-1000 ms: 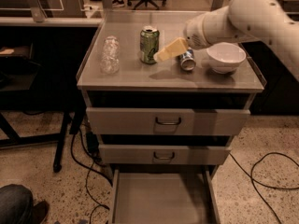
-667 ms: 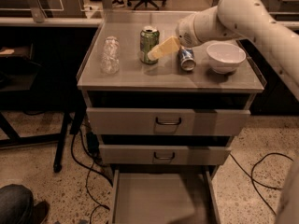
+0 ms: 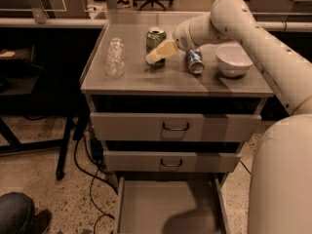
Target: Place green can into bottom drawer
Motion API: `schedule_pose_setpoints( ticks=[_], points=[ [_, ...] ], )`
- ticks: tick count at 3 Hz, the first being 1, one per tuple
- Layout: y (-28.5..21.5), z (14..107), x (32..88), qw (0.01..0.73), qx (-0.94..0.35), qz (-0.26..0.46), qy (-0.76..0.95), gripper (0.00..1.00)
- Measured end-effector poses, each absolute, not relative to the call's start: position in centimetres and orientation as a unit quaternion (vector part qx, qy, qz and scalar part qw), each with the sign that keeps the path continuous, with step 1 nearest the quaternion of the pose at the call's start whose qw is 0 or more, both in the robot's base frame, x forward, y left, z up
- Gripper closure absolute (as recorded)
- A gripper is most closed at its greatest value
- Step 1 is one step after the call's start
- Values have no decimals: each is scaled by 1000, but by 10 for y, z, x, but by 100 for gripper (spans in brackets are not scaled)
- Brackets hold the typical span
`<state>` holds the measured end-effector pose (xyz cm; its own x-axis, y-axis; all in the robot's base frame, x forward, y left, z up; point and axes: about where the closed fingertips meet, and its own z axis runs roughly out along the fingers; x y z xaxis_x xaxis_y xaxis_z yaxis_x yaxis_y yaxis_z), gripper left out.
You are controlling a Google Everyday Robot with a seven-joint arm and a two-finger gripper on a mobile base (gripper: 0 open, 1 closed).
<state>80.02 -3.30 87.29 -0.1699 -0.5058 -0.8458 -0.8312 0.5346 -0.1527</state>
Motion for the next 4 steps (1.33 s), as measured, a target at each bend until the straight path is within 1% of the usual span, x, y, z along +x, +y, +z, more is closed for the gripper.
schedule_pose_setpoints(
  ticks=[2, 3, 4],
  points=[
    [-27, 880, 811, 457, -450, 183, 745, 0],
    [-27, 880, 811, 457, -450, 183, 745, 19],
    [-27, 880, 811, 457, -450, 183, 745, 43]
  ],
)
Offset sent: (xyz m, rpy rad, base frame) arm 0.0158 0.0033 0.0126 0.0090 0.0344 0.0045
